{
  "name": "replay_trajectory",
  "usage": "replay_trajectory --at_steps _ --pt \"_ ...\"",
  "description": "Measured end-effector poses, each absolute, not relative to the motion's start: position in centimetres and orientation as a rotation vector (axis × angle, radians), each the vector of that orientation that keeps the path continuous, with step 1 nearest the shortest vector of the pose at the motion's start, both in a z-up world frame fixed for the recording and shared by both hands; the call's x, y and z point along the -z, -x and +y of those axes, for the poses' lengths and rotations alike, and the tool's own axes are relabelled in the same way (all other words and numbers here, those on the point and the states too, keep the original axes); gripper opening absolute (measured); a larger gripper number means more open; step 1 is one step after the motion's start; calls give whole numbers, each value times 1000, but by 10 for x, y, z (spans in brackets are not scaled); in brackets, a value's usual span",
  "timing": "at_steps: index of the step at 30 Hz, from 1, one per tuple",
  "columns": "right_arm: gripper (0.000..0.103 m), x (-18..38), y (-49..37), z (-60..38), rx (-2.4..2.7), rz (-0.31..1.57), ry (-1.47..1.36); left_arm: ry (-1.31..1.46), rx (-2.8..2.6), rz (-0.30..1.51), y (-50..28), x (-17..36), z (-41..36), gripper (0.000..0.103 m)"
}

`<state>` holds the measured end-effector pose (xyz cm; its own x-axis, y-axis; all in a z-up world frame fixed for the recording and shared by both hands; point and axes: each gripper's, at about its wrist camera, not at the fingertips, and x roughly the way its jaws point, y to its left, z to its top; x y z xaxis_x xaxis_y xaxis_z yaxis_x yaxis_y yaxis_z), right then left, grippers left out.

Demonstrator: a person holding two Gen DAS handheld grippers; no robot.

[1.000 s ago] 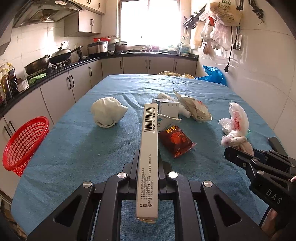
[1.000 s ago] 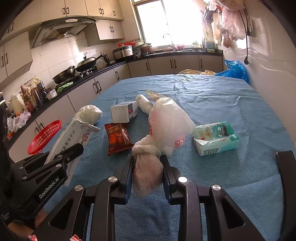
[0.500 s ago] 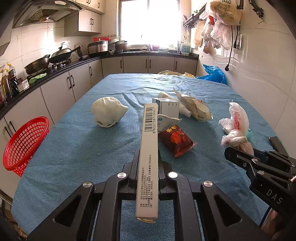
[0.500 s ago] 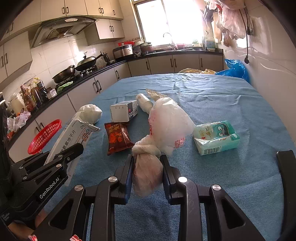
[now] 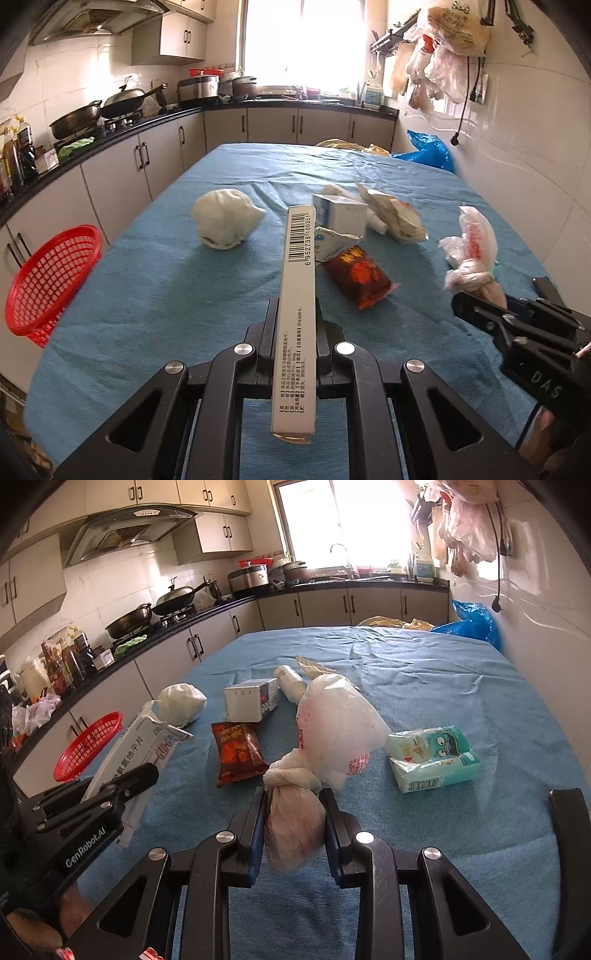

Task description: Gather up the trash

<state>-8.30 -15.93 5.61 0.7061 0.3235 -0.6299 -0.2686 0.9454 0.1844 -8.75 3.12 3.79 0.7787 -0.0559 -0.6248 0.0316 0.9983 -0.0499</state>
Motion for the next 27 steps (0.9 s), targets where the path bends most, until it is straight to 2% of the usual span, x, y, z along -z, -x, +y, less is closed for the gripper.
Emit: replay_trajectory --at_steps 9,14,27 --pt "31 -103 76 -114 -451 692 -36 144 -37 592 101 -80 99 12" --pt "31 -116 64 -60 -585 741 -30 199 -130 561 108 -95 156 12" --pt "31 -119 31 97 -833 837 66 305 -307 603 111 -84 290 12"
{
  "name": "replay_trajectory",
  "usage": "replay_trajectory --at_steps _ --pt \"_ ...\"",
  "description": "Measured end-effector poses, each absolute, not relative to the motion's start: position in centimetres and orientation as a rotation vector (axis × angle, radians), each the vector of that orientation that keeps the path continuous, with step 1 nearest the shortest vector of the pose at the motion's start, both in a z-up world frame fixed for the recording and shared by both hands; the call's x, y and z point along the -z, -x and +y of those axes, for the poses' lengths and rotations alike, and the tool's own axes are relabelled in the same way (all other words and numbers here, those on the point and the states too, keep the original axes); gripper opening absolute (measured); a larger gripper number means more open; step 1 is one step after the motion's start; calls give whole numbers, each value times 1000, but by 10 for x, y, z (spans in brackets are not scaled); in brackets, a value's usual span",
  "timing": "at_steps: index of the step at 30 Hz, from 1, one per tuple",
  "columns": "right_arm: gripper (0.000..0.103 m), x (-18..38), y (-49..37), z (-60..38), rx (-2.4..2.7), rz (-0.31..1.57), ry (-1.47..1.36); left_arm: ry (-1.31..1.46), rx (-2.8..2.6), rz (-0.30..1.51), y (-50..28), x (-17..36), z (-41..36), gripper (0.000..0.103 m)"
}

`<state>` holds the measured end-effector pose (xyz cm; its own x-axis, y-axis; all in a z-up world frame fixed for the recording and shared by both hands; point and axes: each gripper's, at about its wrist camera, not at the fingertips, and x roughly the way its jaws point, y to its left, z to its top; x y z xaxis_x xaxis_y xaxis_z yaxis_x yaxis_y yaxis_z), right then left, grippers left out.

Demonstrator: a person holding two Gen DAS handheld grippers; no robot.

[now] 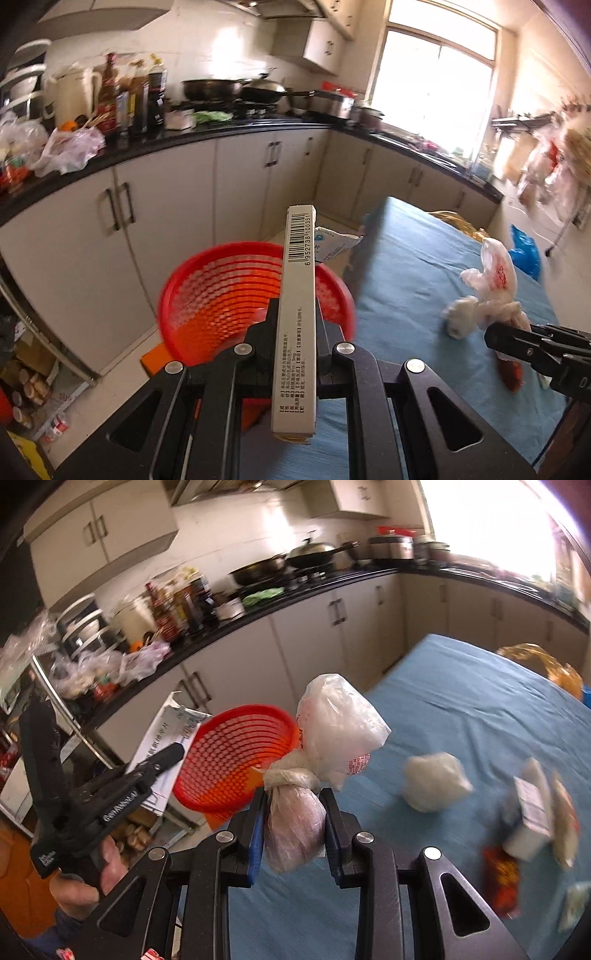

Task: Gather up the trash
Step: 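Carry the box and bag over the red basket and open both grippers, then move both grippers back over the table items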

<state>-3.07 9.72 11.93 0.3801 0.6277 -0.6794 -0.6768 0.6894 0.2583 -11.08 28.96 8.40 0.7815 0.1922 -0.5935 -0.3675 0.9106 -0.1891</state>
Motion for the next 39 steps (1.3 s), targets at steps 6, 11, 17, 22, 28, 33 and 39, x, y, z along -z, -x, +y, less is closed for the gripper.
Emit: replay_trajectory --at_steps 6,11,17,22,28,33,39 --pt "32 -108 12 166 -902 882 125 369 -319 638 101 -68 328 12" --pt "36 -102 -1 206 -929 889 172 404 -327 634 94 -64 345 16" --pt "70 -98 -6 193 -917 871 145 401 -339 597 96 -68 344 64" --pt "70 -114 10 136 -876 802 95 386 -308 595 101 -72 326 64" --pt "70 -114 34 58 -759 763 46 344 -216 613 102 -76 280 64" --pt "70 -108 45 -16 -650 754 -27 277 -118 647 94 -79 221 65" --pt "70 -103 45 -131 -440 733 -171 201 16 721 79 -74 150 69"
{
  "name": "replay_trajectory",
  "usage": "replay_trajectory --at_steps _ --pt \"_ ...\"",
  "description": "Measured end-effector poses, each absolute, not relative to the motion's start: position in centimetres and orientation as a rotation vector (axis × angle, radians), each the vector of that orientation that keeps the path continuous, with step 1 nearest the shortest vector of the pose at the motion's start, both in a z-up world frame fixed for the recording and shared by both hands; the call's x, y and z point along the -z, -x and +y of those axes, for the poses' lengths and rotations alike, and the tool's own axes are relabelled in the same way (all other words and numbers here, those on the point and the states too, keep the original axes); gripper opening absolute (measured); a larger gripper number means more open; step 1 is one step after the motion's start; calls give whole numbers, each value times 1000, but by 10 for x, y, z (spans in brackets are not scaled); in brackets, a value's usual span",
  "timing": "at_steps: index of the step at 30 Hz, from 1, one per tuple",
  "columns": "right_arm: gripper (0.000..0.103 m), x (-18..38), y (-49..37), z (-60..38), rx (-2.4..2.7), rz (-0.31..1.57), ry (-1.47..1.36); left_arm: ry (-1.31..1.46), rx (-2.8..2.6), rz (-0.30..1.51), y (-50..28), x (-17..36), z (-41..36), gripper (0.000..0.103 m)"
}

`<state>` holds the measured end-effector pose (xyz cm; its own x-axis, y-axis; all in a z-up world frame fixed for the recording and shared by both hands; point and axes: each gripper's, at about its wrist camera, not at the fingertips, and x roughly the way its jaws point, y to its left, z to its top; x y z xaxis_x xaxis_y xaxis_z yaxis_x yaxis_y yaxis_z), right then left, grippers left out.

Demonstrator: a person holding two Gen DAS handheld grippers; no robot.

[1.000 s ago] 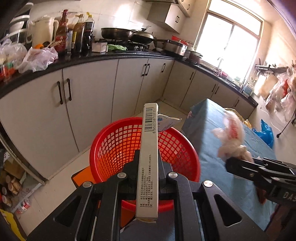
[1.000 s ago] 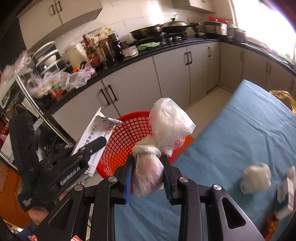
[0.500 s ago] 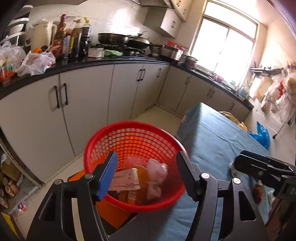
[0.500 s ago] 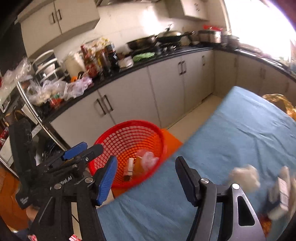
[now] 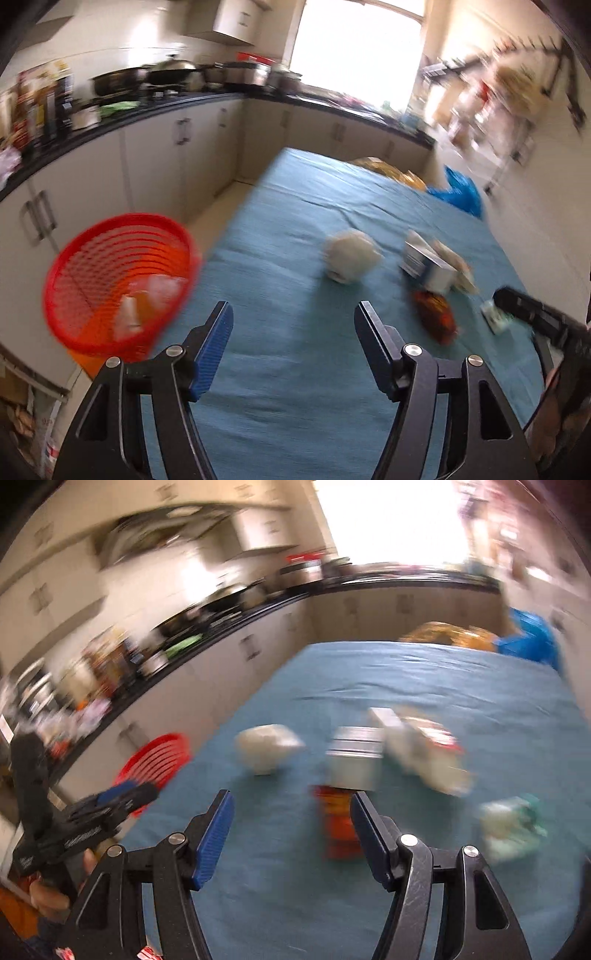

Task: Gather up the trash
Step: 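Move both grippers back over the table items, then grasp the brown snack packet with the left gripper while the right grasps the teal tissue pack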

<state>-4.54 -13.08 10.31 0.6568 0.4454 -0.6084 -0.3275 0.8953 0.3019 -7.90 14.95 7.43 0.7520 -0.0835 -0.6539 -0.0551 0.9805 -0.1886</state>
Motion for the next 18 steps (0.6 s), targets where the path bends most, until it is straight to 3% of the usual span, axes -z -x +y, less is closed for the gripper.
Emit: replay_trajectory --at_steps 9,18 --pt "70 -76 23 -274 -98 782 -322 139 190 877 43 -57 56 75" --pt "70 -47 2 -300 -87 877 -381 208 151 1009 -7 -34 23 80"
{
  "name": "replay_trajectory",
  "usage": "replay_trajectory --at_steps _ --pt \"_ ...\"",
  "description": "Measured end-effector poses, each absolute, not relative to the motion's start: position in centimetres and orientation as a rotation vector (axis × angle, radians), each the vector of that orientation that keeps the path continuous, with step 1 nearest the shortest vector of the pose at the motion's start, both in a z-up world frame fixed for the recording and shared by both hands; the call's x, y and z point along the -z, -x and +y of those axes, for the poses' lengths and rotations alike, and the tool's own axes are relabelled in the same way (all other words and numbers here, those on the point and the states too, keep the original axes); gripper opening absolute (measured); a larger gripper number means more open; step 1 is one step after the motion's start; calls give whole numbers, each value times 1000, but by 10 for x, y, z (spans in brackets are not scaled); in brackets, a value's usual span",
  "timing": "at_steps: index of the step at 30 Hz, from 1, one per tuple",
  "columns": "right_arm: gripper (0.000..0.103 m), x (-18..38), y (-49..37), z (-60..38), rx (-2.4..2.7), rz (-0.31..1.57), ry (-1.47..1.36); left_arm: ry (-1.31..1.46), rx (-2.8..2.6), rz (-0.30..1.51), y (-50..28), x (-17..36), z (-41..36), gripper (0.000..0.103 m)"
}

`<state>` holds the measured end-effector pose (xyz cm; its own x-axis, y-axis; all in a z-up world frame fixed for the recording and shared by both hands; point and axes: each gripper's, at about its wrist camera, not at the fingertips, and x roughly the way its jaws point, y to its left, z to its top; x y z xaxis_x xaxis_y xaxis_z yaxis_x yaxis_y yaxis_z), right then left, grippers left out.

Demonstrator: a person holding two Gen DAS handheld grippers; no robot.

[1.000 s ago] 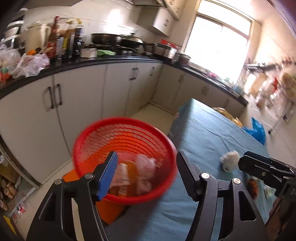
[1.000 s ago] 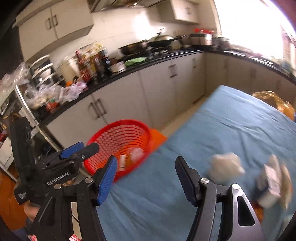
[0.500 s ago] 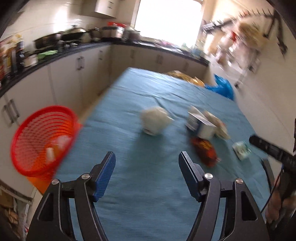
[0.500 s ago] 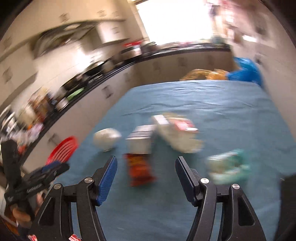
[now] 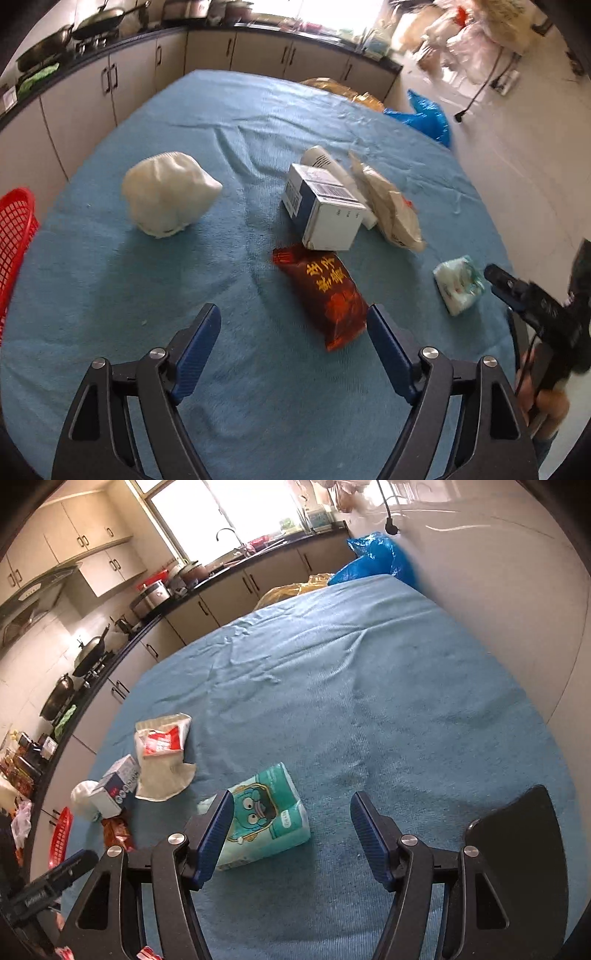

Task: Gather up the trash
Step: 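Grasp the brown snack packet with the left gripper while the right grasps the teal tissue pack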

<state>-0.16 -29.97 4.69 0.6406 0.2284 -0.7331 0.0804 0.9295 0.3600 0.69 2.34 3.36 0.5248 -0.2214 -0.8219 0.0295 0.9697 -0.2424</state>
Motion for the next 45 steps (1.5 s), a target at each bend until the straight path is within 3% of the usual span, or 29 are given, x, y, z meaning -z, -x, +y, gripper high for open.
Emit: replay_trajectory --at_steps 7,13,20,24,34,38,41,42,43,45 --pt "70 -37 2 -276 -207 915 -363 124 124 1020 -24 -25 -5 80" --pt "70 -35 15 -258 -576 961 -511 54 104 996 -30 -18 -9 79" --pt "71 -68 16 -254 -395 893 -337 27 123 963 -26 -19 6 43" --pt "87 -64 -3 -240 -337 878 -199 18 140 942 -19 -19 20 33" --pt "87 -31 -21 -226 -409 959 -144 55 157 888 -15 -17 43 34" --pt "87 -27 -16 -199 -381 938 21 72 166 887 -18 -16 41 44" --pt "74 -24 -12 -192 -341 918 97 76 160 882 -18 -16 42 42" --pt "63 -25 -10 -192 -337 909 101 78 152 879 -18 -16 43 35" --pt "55 -25 -10 -193 -342 908 95 83 154 879 -18 -16 44 34" --pt "50 -27 -8 -197 -344 903 73 87 157 876 -17 -17 44 32"
